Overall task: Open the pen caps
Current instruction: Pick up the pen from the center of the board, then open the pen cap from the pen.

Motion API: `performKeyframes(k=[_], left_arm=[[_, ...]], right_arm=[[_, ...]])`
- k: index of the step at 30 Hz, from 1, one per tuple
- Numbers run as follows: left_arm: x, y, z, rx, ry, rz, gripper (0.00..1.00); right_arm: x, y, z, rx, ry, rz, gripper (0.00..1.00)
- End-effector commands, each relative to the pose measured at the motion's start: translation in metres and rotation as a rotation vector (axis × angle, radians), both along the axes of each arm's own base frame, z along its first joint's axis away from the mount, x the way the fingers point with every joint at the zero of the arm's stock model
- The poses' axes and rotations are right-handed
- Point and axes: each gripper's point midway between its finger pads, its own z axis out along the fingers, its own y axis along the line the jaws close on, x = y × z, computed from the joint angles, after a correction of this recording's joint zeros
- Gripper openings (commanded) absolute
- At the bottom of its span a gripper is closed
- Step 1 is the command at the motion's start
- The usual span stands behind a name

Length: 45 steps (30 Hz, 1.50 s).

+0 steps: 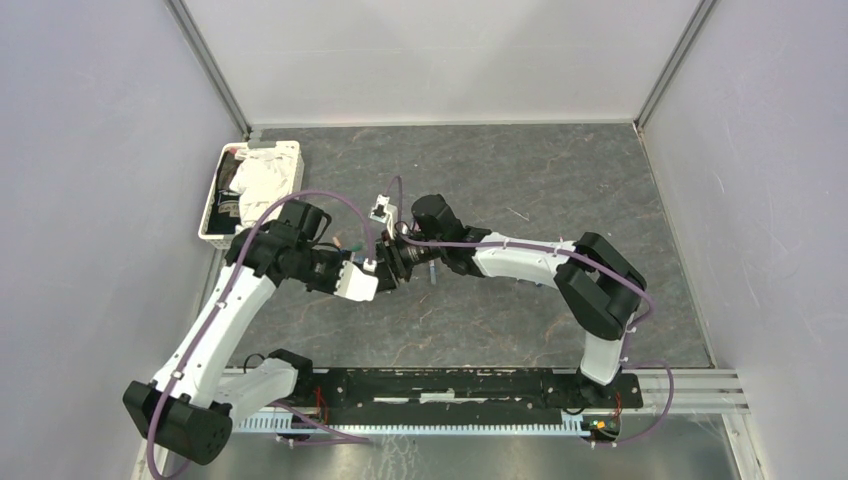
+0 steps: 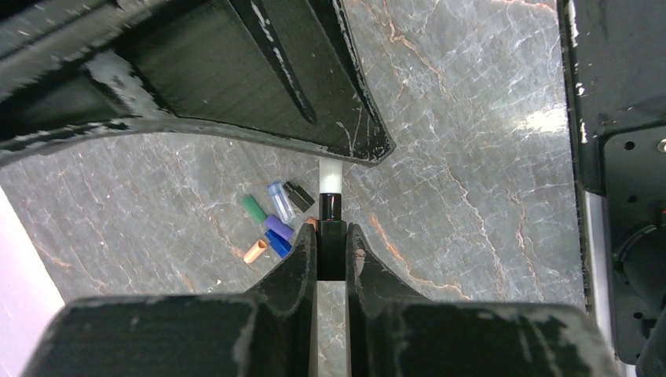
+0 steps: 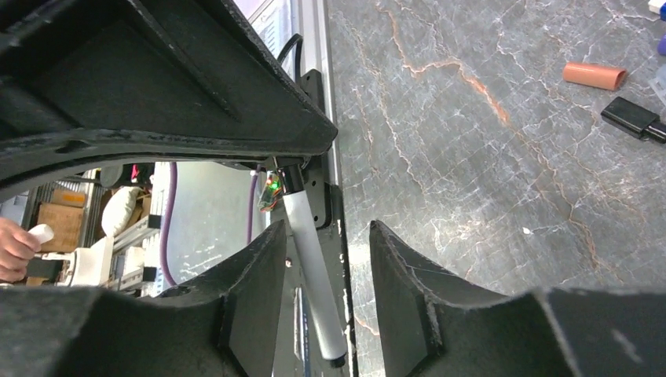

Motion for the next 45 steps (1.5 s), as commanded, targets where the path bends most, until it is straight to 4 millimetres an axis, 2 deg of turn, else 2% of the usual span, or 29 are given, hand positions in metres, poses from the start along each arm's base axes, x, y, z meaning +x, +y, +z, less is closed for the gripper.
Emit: performKeyframes(k=[1,6,8,9,11,13,14,16,19,25,29,30,32,37,45], left_arm=[[-0.012,-0.012,0.018,-0.068,0.084,0.0,0.02],[-0.011,-0.014,0.016,-0.073,0.093,0.003,0.02],[-0.011,-0.014,0.015,-0.074,0.093,0.005,0.02],[-0.011,-0.013,0.014,-0.072,0.091,0.006,0.05],[-0.011,-0.012,0.011,-0.064,0.093,0.013,0.3],[-0.011,-0.012,0.009,-0.068,0.082,0.013,0.5],[-0.011,-0.012,0.008,-0.071,0.072,0.007,0.67],[-0.01,-0.012,0.007,-0.079,0.041,-0.001,0.73],[-0.009,-0.011,0.007,-0.074,0.003,-0.014,0.67],[0.004,-0.006,0.008,-0.053,-0.098,-0.018,0.41],[0.005,-0.01,0.011,-0.076,-0.136,-0.037,0.28],[0.004,-0.009,0.01,-0.07,-0.134,-0.036,0.23],[0.004,-0.005,0.005,-0.046,-0.127,-0.033,0.04],[0.002,0.002,-0.004,-0.004,-0.11,-0.032,0.02],[0.012,0.012,-0.013,0.07,-0.094,0.006,0.02]], right_arm=[[-0.004,0.01,0.027,0.09,-0.036,0.057,0.45],[-0.01,0.007,0.037,0.121,-0.017,0.073,0.23],[-0.012,0.005,0.037,0.126,-0.017,0.075,0.07],[-0.012,0.004,0.037,0.126,-0.017,0.073,0.01],[-0.013,0.001,0.036,0.123,-0.016,0.071,0.0],[-0.013,0.0,0.035,0.117,-0.006,0.071,0.0],[-0.012,0.001,0.036,0.118,0.0,0.071,0.0],[-0.011,0.002,0.038,0.127,0.014,0.071,0.0],[-0.012,0.005,0.045,0.151,0.036,0.076,0.0],[-0.012,0.007,0.044,0.151,0.086,0.083,0.0],[-0.014,0.008,0.045,0.155,0.119,0.09,0.0],[-0.014,0.008,0.044,0.152,0.12,0.089,0.0],[-0.013,0.004,0.04,0.137,0.121,0.085,0.0],[-0.008,-0.013,0.021,0.058,0.097,0.056,0.0],[-0.009,-0.067,-0.027,-0.106,0.033,-0.015,0.0]])
